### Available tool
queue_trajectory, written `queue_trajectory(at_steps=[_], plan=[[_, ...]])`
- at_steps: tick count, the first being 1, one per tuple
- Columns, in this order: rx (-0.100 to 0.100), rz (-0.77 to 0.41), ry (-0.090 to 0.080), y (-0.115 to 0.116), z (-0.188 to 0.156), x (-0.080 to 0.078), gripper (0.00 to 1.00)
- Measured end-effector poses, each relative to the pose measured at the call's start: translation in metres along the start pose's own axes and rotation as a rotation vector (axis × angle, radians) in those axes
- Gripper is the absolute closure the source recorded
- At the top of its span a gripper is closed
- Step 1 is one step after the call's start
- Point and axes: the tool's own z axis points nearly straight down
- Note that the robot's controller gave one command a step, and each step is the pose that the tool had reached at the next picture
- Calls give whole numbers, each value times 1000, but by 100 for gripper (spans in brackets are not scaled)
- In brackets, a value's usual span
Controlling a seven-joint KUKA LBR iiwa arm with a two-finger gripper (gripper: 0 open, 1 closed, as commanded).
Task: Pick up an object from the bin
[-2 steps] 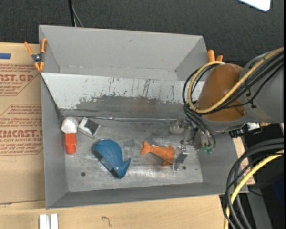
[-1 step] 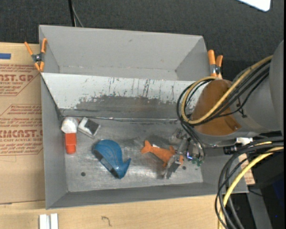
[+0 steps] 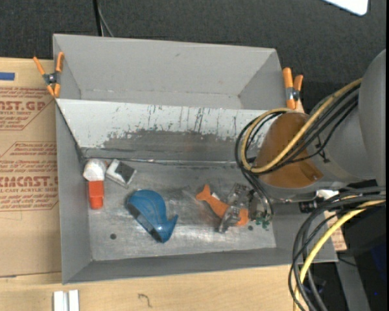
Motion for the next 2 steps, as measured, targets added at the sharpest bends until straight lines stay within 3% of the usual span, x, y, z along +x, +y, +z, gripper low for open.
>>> queue_trajectory(at_steps=[2], plan=[[2, 0, 10, 0, -5, 2, 100]])
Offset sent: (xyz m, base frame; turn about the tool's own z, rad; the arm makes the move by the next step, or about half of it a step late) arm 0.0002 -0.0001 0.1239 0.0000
